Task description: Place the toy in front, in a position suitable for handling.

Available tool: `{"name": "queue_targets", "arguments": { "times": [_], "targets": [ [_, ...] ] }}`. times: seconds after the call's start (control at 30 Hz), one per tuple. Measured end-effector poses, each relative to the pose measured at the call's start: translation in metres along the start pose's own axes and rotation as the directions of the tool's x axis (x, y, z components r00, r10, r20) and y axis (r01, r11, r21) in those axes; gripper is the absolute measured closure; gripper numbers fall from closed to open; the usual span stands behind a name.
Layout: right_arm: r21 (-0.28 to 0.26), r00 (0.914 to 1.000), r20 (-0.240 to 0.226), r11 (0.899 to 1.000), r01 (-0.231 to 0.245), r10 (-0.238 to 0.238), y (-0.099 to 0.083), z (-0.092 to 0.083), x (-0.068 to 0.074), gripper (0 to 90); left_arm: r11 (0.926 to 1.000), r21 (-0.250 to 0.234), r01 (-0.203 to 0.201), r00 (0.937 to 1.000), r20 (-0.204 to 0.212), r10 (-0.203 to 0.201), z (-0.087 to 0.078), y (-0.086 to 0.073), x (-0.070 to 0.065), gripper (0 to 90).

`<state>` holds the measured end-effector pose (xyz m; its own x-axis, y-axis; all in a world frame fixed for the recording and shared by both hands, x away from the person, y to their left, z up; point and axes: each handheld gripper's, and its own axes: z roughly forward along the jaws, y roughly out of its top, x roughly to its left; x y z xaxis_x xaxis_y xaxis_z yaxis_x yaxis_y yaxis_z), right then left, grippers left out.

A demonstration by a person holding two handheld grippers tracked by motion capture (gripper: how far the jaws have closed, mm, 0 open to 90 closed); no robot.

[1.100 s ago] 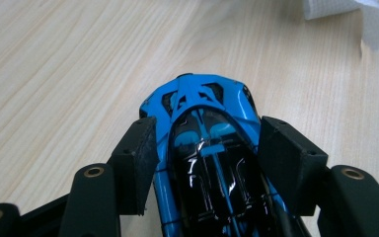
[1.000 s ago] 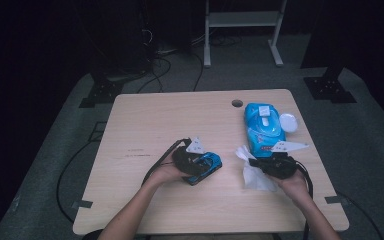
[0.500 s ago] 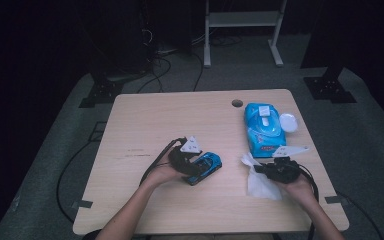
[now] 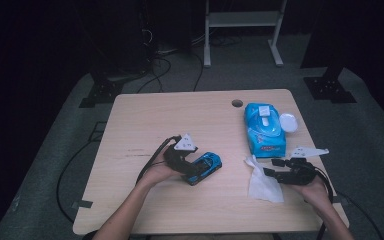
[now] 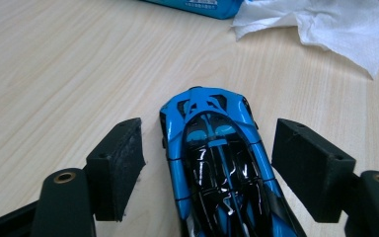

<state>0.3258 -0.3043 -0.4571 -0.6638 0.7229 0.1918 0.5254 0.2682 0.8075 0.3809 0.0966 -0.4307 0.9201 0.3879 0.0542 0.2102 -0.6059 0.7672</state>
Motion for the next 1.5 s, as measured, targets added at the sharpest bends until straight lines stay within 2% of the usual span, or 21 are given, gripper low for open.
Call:
{"name": "queue_targets", "arguments": {
  "times": [0.2, 0.5, 0.67, 0.8, 0.9, 1.1, 1.23, 1.3, 1.5],
  "targets": [
    [-0.035, 0.9994, 0.015, 0.999, -0.030, 0.031, -0.004, -0.014, -0.007, 36.2, 0.9998, 0.006, 0.021, 0.9996, -0.020, -0.021, -0.010, -0.007, 0.003, 24.2],
    [-0.046, 0.9973, 0.029, 0.997, -0.066, 0.067, -0.011, -0.015, -0.009, 34.4, 0.9994, -0.007, 0.033, 0.9979, -0.056, -0.033, -0.030, -0.017, 0.006, 23.2],
    [-0.044, 0.9970, 0.031, 0.997, -0.069, 0.070, -0.012, -0.015, -0.009, 34.3, 0.9989, 0.007, 0.047, 0.9963, -0.073, -0.046, -0.039, -0.026, 0.010, 22.6],
    [-0.048, 0.9973, 0.036, 0.997, -0.062, 0.064, -0.014, -0.017, -0.009, 34.1, 0.9974, -0.007, 0.072, 0.9931, -0.092, -0.072, -0.048, -0.033, 0.012, 20.8],
    [-0.053, 0.9970, 0.041, 0.997, -0.064, 0.066, -0.014, -0.018, -0.009, 34.0, 0.9972, -0.004, 0.074, 0.9915, -0.107, -0.074, -0.056, -0.039, 0.014, 20.0],
    [-0.058, 0.9971, 0.050, 0.997, -0.055, 0.058, -0.012, -0.019, -0.009, 33.8, 0.9944, -0.027, 0.102, 0.9875, -0.118, -0.104, -0.065, -0.048, 0.014, 19.5],
    [-0.061, 0.9968, 0.052, 0.996, -0.058, 0.061, -0.012, -0.021, -0.010, 33.5, 0.9945, -0.018, 0.104, 0.9860, -0.130, -0.105, -0.068, -0.052, 0.013, 18.6],
    [-0.062, 0.9965, 0.053, 0.996, -0.062, 0.065, -0.013, -0.021, -0.010, 33.1, 0.9936, -0.048, 0.102, 0.9836, -0.144, -0.108, -0.069, -0.054, 0.010, 18.7],
    [-0.061, 0.9964, 0.056, 0.996, -0.060, 0.063, -0.013, -0.021, -0.010, 32.4, 0.9931, -0.062, 0.100, 0.9812, -0.160, -0.109, -0.075, -0.062, 0.004, 18.5]
  ]
}}
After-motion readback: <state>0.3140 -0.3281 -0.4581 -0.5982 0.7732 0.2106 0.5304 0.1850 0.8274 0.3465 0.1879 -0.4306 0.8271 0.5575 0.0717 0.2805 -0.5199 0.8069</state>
